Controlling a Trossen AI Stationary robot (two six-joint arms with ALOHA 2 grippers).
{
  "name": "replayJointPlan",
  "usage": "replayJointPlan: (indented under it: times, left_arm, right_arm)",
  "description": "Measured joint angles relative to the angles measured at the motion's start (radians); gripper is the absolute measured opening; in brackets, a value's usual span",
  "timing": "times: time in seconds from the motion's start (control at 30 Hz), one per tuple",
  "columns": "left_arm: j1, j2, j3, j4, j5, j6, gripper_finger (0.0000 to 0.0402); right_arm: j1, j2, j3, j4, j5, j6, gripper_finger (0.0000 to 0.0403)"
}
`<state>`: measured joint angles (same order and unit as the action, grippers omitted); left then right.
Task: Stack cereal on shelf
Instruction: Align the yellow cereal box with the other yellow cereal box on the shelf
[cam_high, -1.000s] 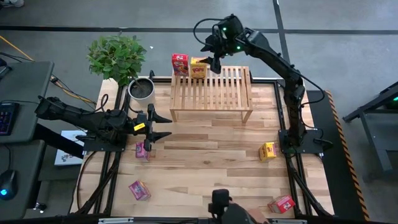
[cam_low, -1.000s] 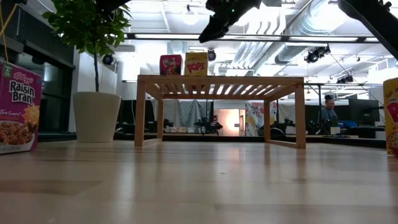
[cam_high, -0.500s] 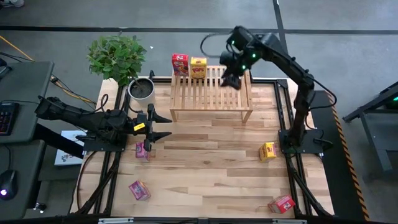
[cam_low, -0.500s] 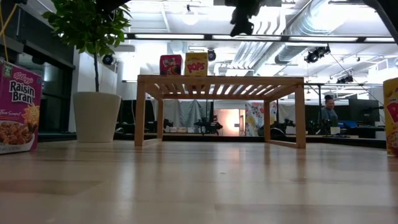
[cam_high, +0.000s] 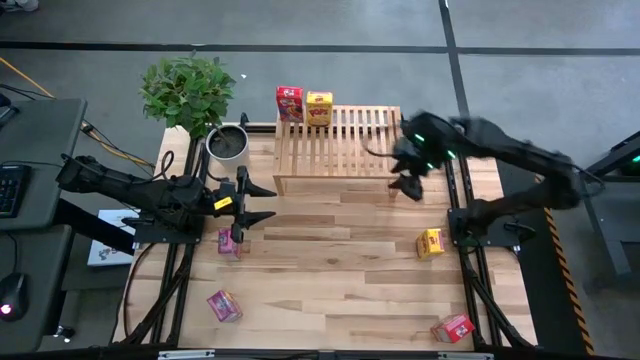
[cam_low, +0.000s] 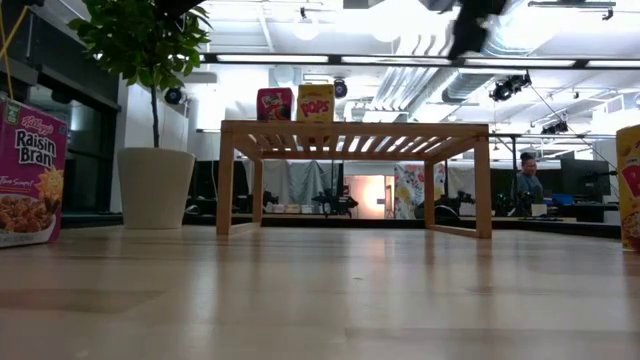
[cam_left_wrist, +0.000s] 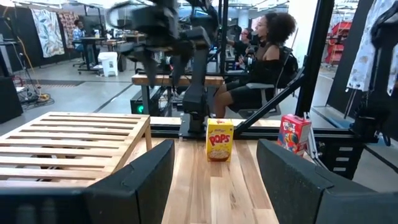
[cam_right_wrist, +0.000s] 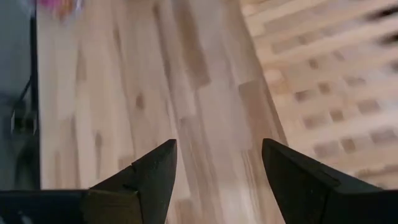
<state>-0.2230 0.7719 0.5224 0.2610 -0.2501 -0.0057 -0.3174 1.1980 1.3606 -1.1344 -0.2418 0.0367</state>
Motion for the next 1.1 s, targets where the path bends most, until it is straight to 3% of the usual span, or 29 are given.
replayJointPlan:
  times: [0.2,0.4,0.6,0.9,1.1]
  left_arm:
    - [0.0,0.0,0.0,0.018,0.0,0.016,0.0218]
    - [0.0,0.0,0.0,0.022,0.0,0.009,0.0218]
    - [0.0,0.0,0.0,0.025,0.0,0.01,0.0218]
    - [0.0,0.0,0.0,0.025,0.0,0.009,0.0218]
    - [0.0,0.0,0.0,0.024,0.0,0.009,0.0218]
  right_arm:
    - [0.104,-0.369,-0.38,0.301,0.214,0.376,0.0229]
    - [0.214,-0.487,-0.487,0.219,0.276,0.701,0.0229]
    - [0.367,-0.395,-0.428,0.023,0.331,0.982,0.0229]
    - [0.645,-0.108,-0.255,-0.387,0.364,1.458,0.0229]
    - [0.795,0.049,-0.209,-0.427,0.396,1.641,0.0229]
